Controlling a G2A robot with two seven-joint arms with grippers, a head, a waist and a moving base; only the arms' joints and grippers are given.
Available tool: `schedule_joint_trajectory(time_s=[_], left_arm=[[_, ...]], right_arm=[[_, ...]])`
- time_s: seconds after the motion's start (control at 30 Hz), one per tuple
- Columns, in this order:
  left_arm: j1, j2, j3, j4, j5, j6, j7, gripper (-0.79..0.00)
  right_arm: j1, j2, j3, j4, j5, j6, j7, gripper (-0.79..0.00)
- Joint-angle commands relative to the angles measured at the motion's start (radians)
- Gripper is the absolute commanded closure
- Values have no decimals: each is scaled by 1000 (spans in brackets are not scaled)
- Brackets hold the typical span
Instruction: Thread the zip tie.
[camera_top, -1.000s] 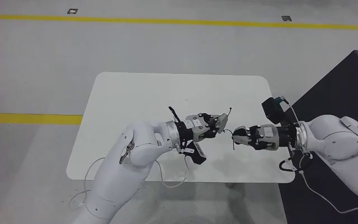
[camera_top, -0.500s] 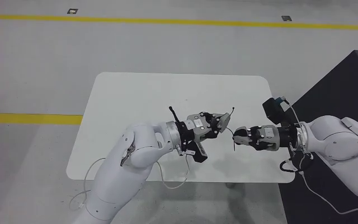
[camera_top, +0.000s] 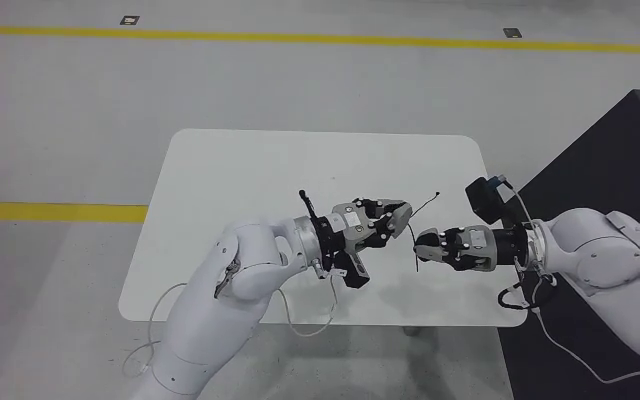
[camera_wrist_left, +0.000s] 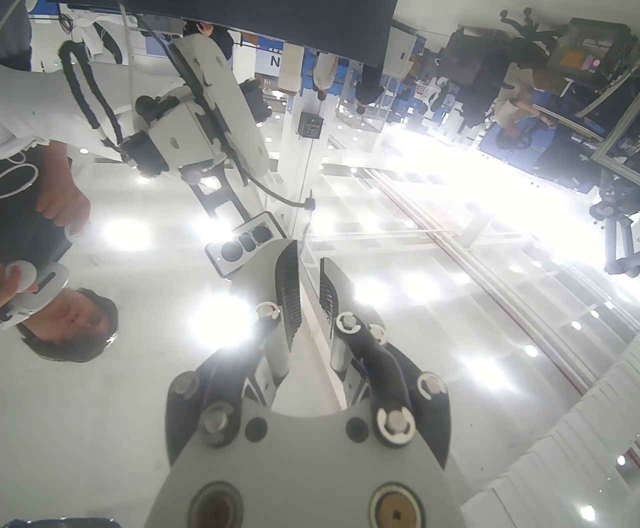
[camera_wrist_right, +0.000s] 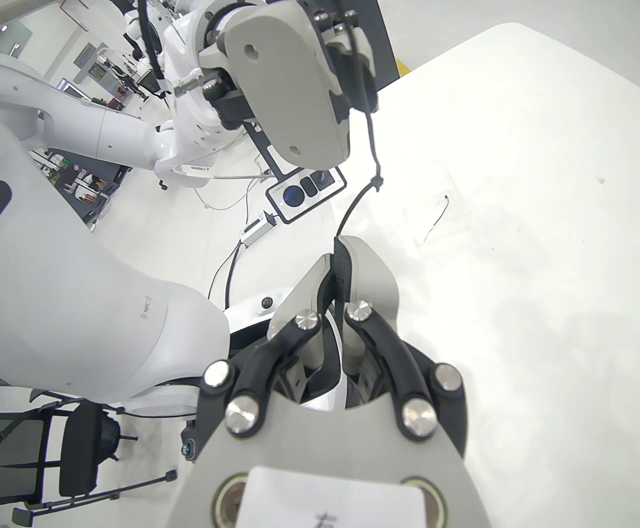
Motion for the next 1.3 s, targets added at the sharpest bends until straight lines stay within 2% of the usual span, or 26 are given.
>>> schedule_joint_trajectory(time_s=[0.0, 0.3, 0.43, 0.5, 0.57, 0.6, 0.9, 0.93, 1.0, 1.13, 1.27], left_arm=[[-1, 0, -1, 2, 0, 0, -2, -160], [1, 6, -42, 7, 2, 19, -24, -185], [4, 12, -63, 31, 44, 84, -67, -182], [6, 12, -66, 48, 69, 118, -125, -206], [0, 11, -62, 73, 99, 159, -182, -382], [-4, 10, -61, 86, 108, 171, -217, -785], [-5, 10, -63, 82, 117, 169, -218, -785], [-9, 13, -73, 60, 176, 165, -229, -785], [-12, 22, -101, -3, 412, 137, -253, -785], [54, 39, -144, -76, 768, 65, -464, -785], [95, 65, -151, -111, 1255, -32, -667, -785]], right_arm=[[0, -3, 0, 2, 3, 3, 4, 0], [6, -12, 10, 12, 19, 5, 26, 0], [18, -15, 6, 29, 135, 19, 87, 0], [36, -17, 3, 43, 203, 33, 140, 0], [57, -20, -2, 58, 270, 45, 197, 0], [69, -21, -3, 68, 292, 51, 220, 0], [82, -23, -3, 79, 300, 62, 235, 0], [82, -23, -3, 79, 300, 62, 235, 0], [82, -23, -3, 79, 300, 62, 235, 0], [82, -23, -3, 79, 300, 62, 235, 0], [82, -23, -3, 79, 300, 62, 235, 0]])
